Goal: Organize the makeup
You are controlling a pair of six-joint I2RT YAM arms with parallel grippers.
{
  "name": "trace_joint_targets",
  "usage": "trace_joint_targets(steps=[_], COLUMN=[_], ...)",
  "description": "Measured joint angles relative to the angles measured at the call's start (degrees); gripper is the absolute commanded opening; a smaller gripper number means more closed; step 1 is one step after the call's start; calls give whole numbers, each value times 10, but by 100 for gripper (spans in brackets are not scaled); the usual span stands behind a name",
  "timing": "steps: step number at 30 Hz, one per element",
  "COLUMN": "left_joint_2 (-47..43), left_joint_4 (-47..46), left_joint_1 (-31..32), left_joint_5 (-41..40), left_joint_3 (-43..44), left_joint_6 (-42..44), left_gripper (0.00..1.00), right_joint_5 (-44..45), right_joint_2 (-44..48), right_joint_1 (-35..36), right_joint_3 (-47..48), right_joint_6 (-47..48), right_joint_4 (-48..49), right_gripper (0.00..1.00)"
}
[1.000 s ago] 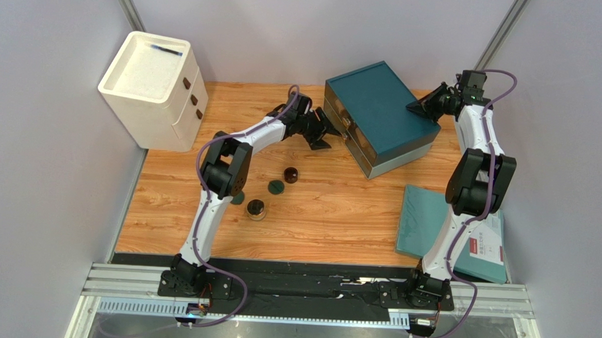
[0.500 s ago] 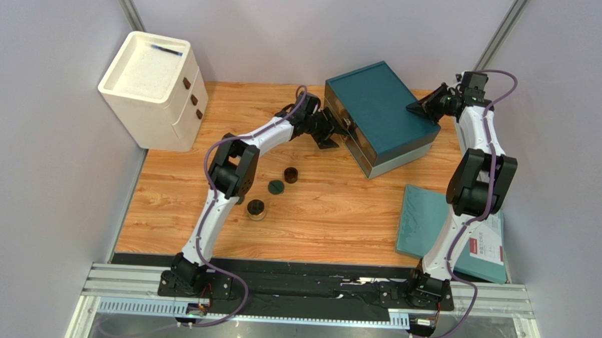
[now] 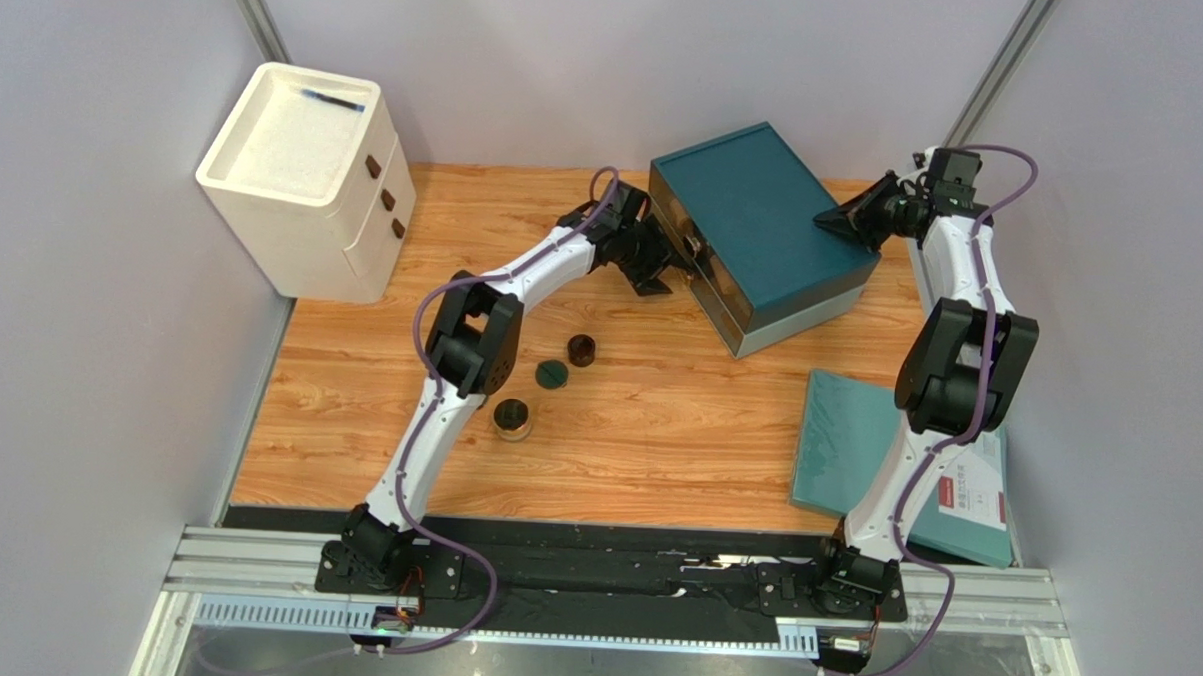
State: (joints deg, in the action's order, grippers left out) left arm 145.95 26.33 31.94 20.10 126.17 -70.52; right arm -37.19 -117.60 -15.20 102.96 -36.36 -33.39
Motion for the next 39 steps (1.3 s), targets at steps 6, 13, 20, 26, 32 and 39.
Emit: trace_joint_targets(steps=[6, 13, 20, 26, 32, 39], left_joint_2=[14, 5, 2, -39, -95, -144], left_joint_4=[45, 37, 45, 29, 26, 13], left_joint_1=[1, 1, 0, -12, -33, -39], left_joint_5=[-6, -10, -10, -13, -6, -16], left_joint_3=[39, 15, 13, -58, -146, -223], left_joint_6=[1, -5, -4, -1, 3, 7], left_gripper=[60, 57, 57, 58, 59, 62], right_joint_5=[-6, -7, -8, -12, -15, -17], right_joint_2=[4, 4, 4, 8, 18, 23], right_joint_1=[-3, -3, -3, -4, -4, -1], right_joint_3=[-7, -7, -7, -15, -29, -40], right_joint_6=[2, 2, 2, 2, 2, 2], right_joint_4=[0, 0, 0, 0, 0, 5], right_gripper=[0, 0, 0, 0, 0, 0])
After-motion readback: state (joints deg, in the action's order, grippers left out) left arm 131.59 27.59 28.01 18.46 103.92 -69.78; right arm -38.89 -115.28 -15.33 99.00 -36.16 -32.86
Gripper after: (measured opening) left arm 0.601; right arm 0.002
